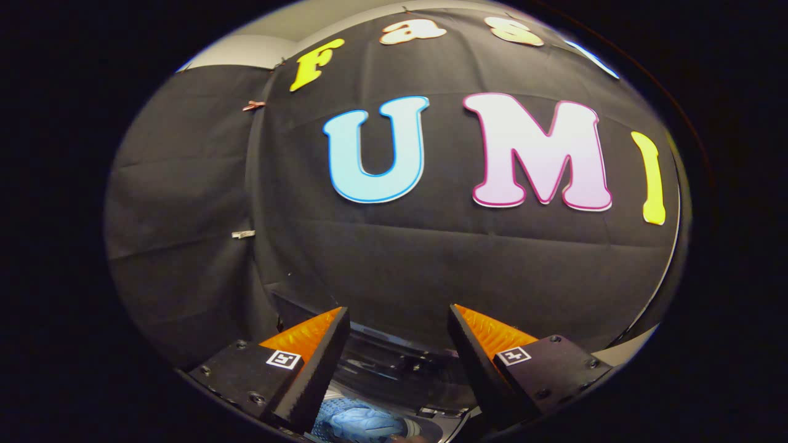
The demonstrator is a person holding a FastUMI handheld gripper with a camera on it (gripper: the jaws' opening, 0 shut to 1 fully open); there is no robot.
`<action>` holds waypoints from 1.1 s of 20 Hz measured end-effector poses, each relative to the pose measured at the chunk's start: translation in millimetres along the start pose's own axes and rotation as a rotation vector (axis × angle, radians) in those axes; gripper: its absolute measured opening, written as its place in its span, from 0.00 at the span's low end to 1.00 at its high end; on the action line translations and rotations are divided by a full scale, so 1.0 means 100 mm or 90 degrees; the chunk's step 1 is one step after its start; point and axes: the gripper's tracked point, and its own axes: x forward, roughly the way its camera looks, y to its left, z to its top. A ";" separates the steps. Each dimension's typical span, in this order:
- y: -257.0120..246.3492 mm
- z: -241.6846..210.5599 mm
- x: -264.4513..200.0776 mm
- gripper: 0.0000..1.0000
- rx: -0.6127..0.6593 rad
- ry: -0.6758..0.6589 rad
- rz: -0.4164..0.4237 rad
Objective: Put the clothes into the washing machine and then close the washing machine lid.
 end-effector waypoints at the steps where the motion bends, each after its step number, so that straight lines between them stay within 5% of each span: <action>1: -0.09 -0.04 0.05 0.99 0.009 0.009 -0.014; 22: -0.31 -0.40 0.28 1.00 0.113 0.150 -0.035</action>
